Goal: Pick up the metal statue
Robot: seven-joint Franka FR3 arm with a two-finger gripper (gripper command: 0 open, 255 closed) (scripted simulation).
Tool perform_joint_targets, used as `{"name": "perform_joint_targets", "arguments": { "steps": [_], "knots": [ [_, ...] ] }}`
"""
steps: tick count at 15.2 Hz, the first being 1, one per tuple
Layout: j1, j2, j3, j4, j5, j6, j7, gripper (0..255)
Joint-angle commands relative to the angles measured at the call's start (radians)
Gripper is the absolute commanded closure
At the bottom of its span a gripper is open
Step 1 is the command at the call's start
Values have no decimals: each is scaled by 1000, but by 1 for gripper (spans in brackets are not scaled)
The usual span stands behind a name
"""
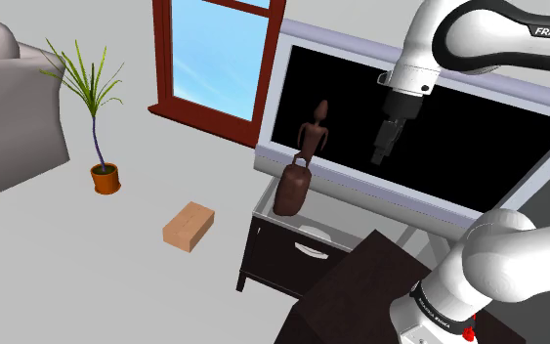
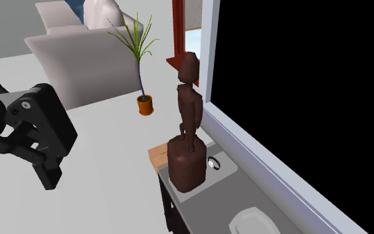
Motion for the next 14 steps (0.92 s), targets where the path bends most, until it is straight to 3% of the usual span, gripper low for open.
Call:
{"name": "perform_joint_targets", "arguments": {
  "steps": [1, 8, 14],
  "knots": [
    [0, 0, 0, 0, 0, 0, 0, 0],
    [-27, 175, -114, 45, -20, 203, -138, 0],
    [-30, 355, -209, 136, 16, 346, -267, 0]
  ]
}}
